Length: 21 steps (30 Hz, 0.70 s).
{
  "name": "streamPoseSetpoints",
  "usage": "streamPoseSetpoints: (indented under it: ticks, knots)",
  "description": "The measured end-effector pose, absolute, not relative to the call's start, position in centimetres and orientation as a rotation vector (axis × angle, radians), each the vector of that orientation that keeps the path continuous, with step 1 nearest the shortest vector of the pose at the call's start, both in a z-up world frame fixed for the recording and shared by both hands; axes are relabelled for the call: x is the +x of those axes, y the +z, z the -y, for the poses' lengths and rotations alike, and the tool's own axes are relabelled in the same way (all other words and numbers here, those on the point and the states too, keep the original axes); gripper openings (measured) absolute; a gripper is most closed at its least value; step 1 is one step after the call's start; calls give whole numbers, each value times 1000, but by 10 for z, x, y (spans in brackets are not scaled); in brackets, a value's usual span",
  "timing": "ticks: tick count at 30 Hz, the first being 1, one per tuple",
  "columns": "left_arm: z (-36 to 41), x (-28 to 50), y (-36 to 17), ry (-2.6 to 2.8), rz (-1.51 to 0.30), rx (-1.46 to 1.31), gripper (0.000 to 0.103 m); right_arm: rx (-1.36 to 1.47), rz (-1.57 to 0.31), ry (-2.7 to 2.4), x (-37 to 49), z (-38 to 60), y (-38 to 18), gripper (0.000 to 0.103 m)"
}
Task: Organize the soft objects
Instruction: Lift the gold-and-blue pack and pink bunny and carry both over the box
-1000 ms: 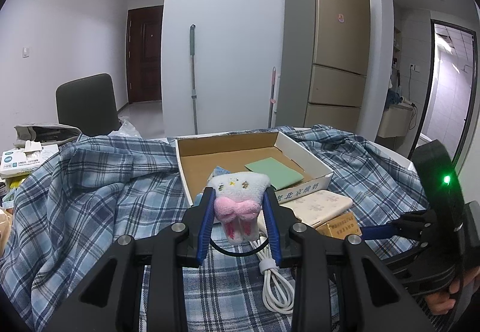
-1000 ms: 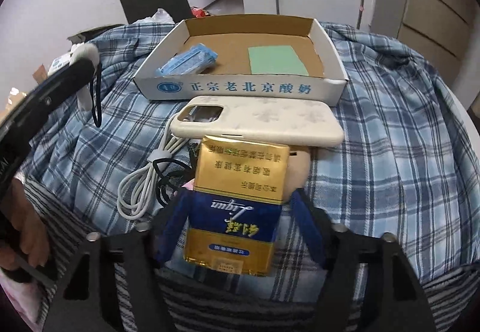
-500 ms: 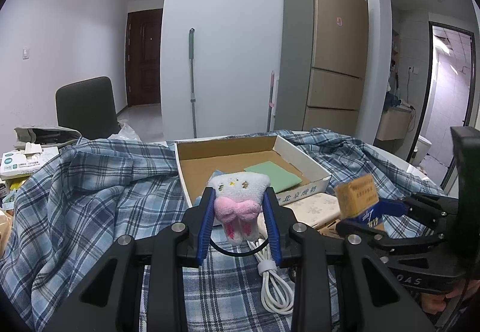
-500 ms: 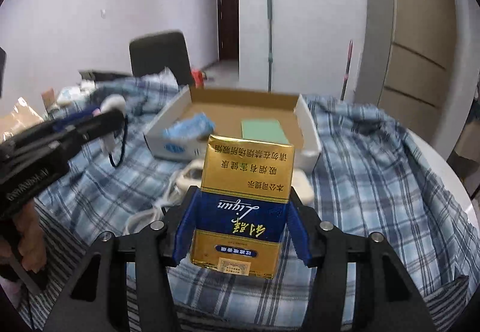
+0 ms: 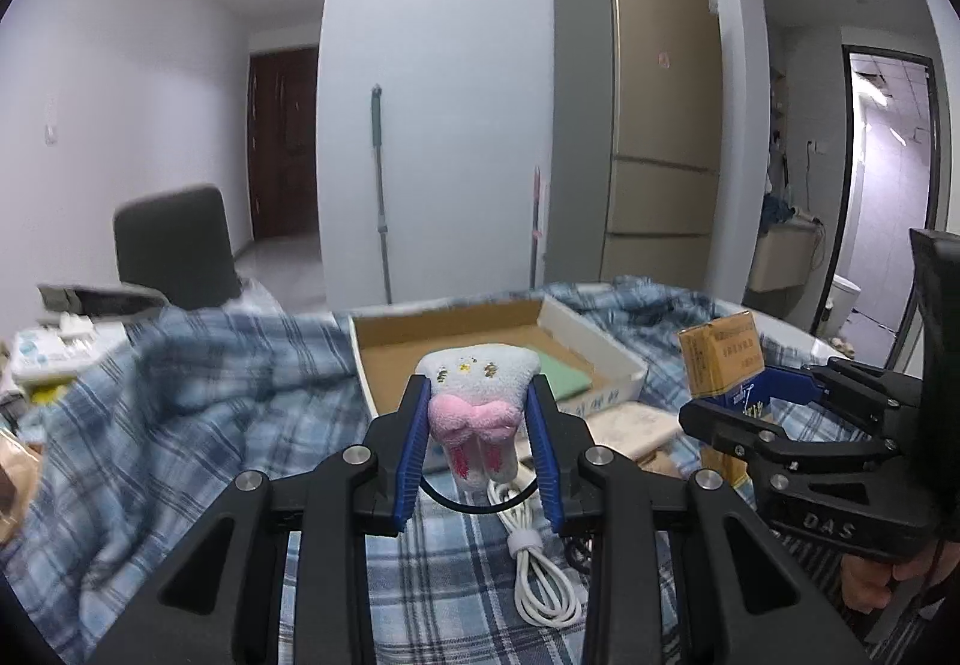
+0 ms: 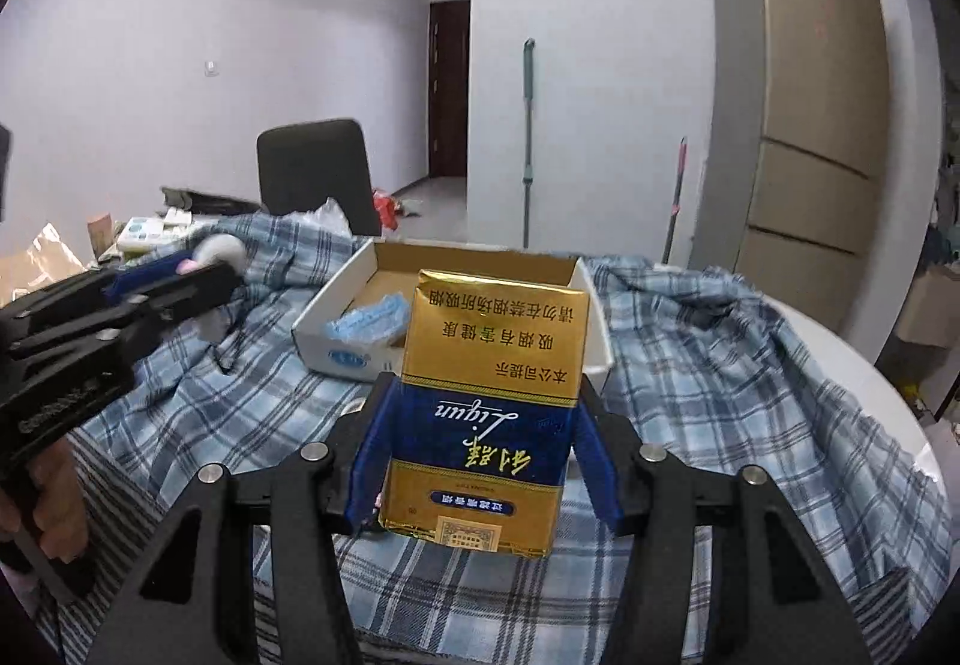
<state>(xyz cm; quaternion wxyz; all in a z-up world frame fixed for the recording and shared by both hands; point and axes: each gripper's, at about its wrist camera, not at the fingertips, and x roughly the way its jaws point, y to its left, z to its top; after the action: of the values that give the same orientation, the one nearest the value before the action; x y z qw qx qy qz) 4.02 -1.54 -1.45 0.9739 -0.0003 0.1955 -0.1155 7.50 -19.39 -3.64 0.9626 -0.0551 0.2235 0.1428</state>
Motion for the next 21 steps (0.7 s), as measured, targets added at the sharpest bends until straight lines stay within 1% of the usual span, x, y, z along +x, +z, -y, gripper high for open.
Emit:
streamPoseSetpoints:
  ticks: [6, 15, 17, 21]
  knots:
    - [16, 12, 21, -212, -282, 21, 32, -134, -337, 291, 61, 201, 1, 54]
    - [5, 17, 88, -152, -220, -19, 32, -141, -166, 307, 65, 194, 77, 55]
    - [5, 22, 102, -135, -194, -24, 32, -127, -153, 297, 75, 192, 89, 55]
    - [8, 43, 134, -108, -144, -44, 32, -106, -221, 264, 113, 188, 115, 55]
